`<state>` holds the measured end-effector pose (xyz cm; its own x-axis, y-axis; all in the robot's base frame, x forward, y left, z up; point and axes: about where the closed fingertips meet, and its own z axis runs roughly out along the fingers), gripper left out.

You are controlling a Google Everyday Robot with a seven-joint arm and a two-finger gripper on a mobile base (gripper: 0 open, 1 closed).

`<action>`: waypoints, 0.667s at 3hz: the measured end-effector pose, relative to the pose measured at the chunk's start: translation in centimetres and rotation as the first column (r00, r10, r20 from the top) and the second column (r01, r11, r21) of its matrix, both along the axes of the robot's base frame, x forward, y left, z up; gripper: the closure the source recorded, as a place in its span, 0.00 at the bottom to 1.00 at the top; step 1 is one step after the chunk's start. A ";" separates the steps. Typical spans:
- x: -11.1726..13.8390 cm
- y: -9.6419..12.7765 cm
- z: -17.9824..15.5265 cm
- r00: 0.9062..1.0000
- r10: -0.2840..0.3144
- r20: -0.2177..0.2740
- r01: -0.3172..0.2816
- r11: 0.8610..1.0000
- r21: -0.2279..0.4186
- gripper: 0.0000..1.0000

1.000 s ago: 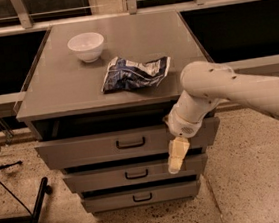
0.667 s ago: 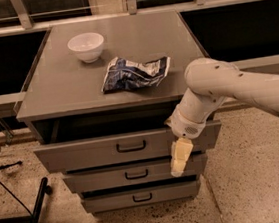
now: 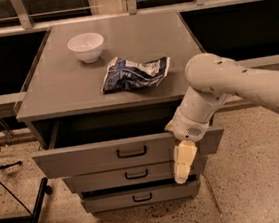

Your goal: Open top drawer

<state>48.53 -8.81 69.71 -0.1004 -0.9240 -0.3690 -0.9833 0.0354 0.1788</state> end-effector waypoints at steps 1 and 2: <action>-1.9 -0.2 0.1 0.994 0.009 -0.108 -0.012 1.000 -0.025 0.00; -2.9 -0.5 0.3 0.987 0.010 -0.163 -0.016 0.999 -0.038 0.00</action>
Offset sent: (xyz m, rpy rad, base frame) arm -0.0403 -0.0092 0.0083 -0.0557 0.2263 0.0140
